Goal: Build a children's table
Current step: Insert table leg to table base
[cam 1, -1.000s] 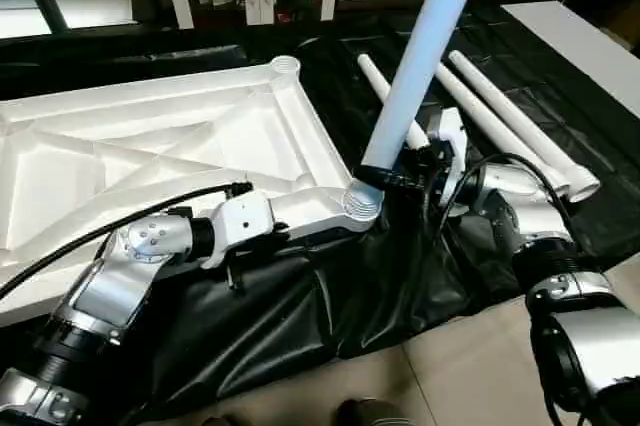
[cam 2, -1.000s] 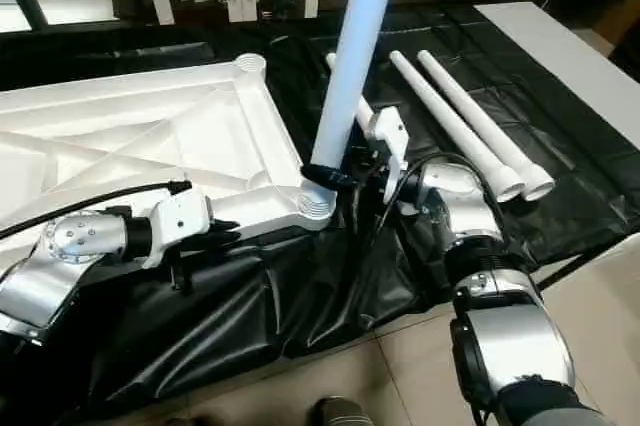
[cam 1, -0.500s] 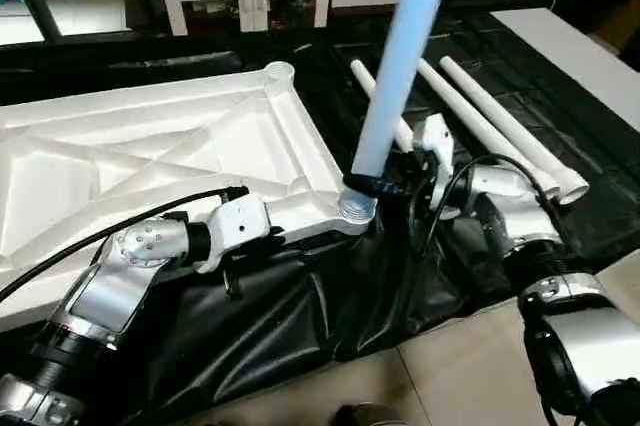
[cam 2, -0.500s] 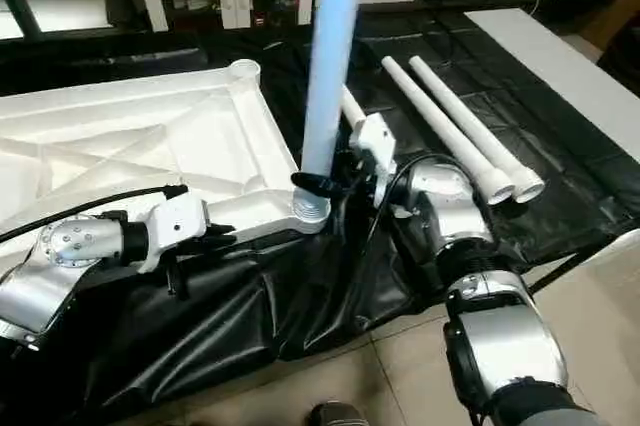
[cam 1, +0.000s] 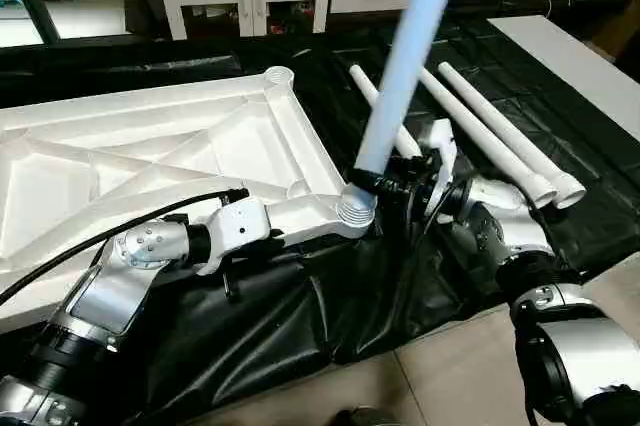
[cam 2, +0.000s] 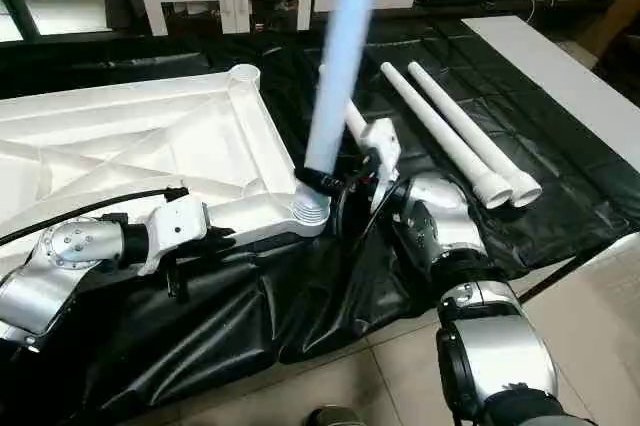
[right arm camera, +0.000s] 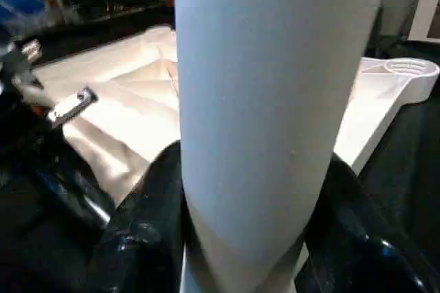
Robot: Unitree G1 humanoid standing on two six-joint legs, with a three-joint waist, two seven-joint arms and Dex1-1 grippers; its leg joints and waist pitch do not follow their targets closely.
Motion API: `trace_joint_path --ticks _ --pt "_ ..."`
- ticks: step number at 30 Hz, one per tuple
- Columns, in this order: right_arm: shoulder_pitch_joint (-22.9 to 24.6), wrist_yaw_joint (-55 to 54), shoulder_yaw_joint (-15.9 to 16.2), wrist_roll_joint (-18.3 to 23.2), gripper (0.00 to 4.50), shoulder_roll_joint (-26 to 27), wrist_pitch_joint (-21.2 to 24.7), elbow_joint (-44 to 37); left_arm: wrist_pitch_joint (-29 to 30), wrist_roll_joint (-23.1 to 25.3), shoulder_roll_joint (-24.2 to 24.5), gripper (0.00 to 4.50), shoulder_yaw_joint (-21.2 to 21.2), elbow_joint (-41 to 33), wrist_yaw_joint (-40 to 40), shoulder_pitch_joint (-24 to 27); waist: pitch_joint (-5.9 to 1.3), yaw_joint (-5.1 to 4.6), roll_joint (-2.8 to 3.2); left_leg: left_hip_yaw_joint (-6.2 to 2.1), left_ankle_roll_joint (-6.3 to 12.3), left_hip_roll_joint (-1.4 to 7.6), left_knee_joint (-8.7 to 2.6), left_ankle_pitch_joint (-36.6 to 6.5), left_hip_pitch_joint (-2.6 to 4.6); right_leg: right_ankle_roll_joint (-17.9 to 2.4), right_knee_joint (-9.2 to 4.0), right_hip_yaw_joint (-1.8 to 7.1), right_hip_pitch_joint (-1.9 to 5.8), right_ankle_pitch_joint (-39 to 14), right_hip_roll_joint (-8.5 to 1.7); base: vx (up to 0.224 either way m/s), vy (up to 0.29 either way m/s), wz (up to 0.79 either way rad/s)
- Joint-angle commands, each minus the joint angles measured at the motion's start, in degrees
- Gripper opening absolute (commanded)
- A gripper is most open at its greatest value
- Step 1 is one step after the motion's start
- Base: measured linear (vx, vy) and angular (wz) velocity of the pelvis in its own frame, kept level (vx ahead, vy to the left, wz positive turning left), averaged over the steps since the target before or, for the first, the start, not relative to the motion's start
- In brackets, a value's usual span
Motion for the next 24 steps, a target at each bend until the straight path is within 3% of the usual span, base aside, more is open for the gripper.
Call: trace_joint_path --ticks 1,7,11,15,24 --pt "5.3 -3.4 2.5 -3.9 1.84 -0.3 4.4 6.9 -0.4 -0.4 -0.7 0.0 -2.2 -1.4 -2.0 0.8 -1.5 0.35 1.19 -0.76 1.65 1.78 -4.2 -18.0 0.51 -14.6 -4.61 1.24 0.81 -12.8 -2.73 0.0 0.0 0.0" --pt "6.8 -2.4 2.9 -4.9 1.84 0.0 4.3 5.4 -0.4 -0.3 -0.8 0.0 -2.2 -1.1 -2.1 0.6 -1.38 0.37 1.16 -0.75 1.43 1.82 -4.36 -18.8 0.54 -14.5 -4.8 1.22 0.76 -13.6 -2.76 0.0 0.0 0.0" --pt "8.9 -0.8 6.5 -8.4 1.84 0.0 0.3 3.7 -0.5 0.0 -0.8 0.0 -2.3 -1.1 -2.0 0.5 -1.5 0.55 1.07 -0.7 1.41 1.83 -4.4 -18.1 0.58 -14.0 -4.86 1.24 0.77 -13.2 -2.75 0.0 0.0 0.0" --pt "9.9 -0.2 7.9 -9.5 1.84 0.1 -1.6 2.7 -0.5 0.1 -0.8 0.0 -2.4 -1.1 -2.0 0.4 -1.52 0.64 1.0 -0.62 1.68 1.8 -4.46 -17.2 0.54 -14.1 -4.86 1.23 0.89 -11.9 -2.72 0.0 0.0 0.0" --pt "11.8 0.5 8.3 -9.2 1.84 0.4 -2.5 0.2 -0.5 0.3 -0.8 0.0 -2.4 -1.0 -1.9 0.4 -1.48 0.83 0.93 -0.6 1.59 1.83 -4.59 -17.6 0.62 -13.4 -5.1 1.32 0.81 -13.2 -2.73 0.0 0.0 0.0"
